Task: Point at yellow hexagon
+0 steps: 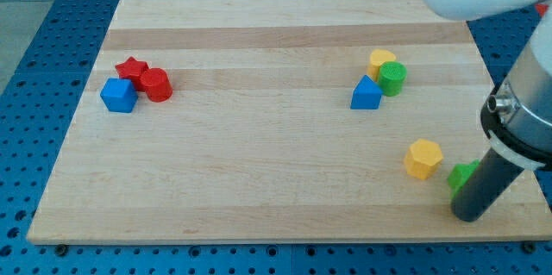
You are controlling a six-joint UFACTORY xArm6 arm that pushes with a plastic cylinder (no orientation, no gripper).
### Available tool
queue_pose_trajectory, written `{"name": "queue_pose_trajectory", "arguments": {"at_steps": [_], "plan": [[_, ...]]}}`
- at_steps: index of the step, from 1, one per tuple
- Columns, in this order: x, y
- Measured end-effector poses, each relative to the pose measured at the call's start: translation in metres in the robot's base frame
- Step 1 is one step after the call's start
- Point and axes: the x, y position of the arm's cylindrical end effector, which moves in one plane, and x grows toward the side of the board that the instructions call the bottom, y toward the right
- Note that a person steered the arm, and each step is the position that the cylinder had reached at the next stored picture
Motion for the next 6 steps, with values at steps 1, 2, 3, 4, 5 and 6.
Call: {"name": "queue_pose_trajectory", "arguments": {"at_steps": [1, 2, 3, 4, 5, 6], "plan": [[0.000, 0.005], [0.009, -0.002], [0.014, -0.038], [0.004, -0.061], [-0.021, -0.073], [-0.053, -0.079]]}}
